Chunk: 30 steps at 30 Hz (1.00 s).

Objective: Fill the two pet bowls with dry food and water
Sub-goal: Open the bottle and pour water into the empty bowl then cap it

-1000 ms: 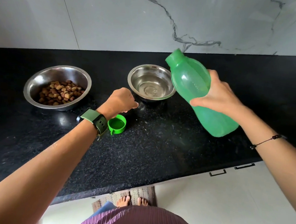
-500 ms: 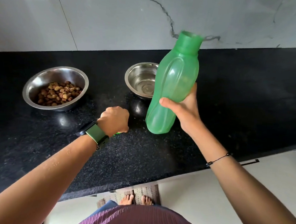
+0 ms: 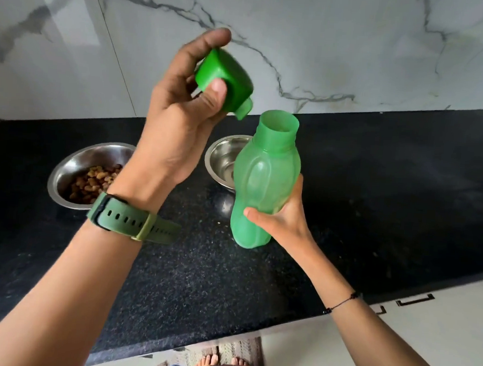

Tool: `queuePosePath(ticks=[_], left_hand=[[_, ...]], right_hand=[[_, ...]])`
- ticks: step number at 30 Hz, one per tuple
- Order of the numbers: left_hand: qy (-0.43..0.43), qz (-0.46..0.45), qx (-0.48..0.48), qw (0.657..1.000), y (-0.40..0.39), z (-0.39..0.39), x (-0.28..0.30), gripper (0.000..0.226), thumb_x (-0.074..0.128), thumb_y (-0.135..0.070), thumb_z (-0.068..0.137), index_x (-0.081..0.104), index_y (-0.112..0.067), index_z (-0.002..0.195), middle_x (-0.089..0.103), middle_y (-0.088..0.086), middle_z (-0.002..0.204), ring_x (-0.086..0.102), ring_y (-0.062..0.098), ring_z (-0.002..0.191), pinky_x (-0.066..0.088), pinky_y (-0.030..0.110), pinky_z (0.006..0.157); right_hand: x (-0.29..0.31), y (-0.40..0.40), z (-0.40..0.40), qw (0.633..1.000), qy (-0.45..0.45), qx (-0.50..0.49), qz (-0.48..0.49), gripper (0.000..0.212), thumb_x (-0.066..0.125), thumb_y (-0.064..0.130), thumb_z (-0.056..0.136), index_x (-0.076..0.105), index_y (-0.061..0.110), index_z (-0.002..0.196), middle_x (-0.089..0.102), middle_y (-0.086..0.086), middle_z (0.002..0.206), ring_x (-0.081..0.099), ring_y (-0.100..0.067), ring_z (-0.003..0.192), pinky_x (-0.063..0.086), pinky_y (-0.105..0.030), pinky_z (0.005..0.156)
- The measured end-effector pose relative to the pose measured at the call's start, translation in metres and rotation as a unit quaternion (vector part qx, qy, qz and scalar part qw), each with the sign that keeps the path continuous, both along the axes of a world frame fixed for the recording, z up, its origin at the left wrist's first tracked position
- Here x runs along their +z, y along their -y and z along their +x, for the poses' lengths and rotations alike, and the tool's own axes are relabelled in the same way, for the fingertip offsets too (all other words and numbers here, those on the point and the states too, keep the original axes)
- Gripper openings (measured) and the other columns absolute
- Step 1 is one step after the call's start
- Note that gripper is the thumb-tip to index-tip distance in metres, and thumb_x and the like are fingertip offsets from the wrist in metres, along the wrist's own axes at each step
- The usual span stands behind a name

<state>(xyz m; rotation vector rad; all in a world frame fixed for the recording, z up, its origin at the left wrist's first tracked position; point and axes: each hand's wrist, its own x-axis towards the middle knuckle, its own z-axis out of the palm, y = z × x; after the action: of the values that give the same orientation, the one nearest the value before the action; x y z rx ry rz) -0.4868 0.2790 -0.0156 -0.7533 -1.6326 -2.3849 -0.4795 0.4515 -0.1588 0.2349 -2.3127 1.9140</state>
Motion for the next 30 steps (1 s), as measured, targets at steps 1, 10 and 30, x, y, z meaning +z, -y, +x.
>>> queuePosePath(ticks=[1, 10, 30], left_hand=[[-0.026, 0.004, 0.007, 1.000, -0.008, -0.002, 0.000, 0.034, 0.055, -0.001, 0.084, 0.046, -0.014, 0.115, 0.043, 0.009, 0.105, 0.043, 0.030, 0.100, 0.051, 0.040, 0.087], [-0.090, -0.146, 0.170, 0.970, -0.060, -0.002, -0.036, 0.044, 0.072, -0.019, 0.074, 0.038, -0.027, 0.102, 0.048, 0.000, 0.106, 0.055, 0.031, 0.102, 0.046, 0.054, 0.093], [-0.070, -0.155, 0.161, 0.972, -0.055, -0.001, -0.048, 0.031, 0.059, -0.012, 0.083, 0.046, -0.031, 0.104, 0.055, -0.007, 0.103, 0.058, 0.017, 0.093, 0.048, 0.040, 0.083]], right_hand=[[-0.001, 0.000, -0.001, 1.000, 0.001, -0.001, 0.001, 0.095, 0.076, 0.035, 0.048, 0.026, 0.022, 0.128, 0.048, 0.008, 0.120, 0.052, -0.013, 0.116, 0.048, -0.040, 0.097], [-0.008, 0.000, -0.004, 1.000, -0.007, -0.002, 0.000, 0.100, 0.080, 0.042, 0.051, 0.025, 0.020, 0.131, 0.052, -0.005, 0.126, 0.054, -0.017, 0.118, 0.049, -0.047, 0.094], [-0.011, 0.002, -0.010, 0.999, -0.023, -0.010, -0.030, 0.095, 0.084, 0.051, 0.051, 0.027, 0.038, 0.126, 0.054, -0.001, 0.125, 0.056, -0.020, 0.118, 0.049, -0.052, 0.094]])
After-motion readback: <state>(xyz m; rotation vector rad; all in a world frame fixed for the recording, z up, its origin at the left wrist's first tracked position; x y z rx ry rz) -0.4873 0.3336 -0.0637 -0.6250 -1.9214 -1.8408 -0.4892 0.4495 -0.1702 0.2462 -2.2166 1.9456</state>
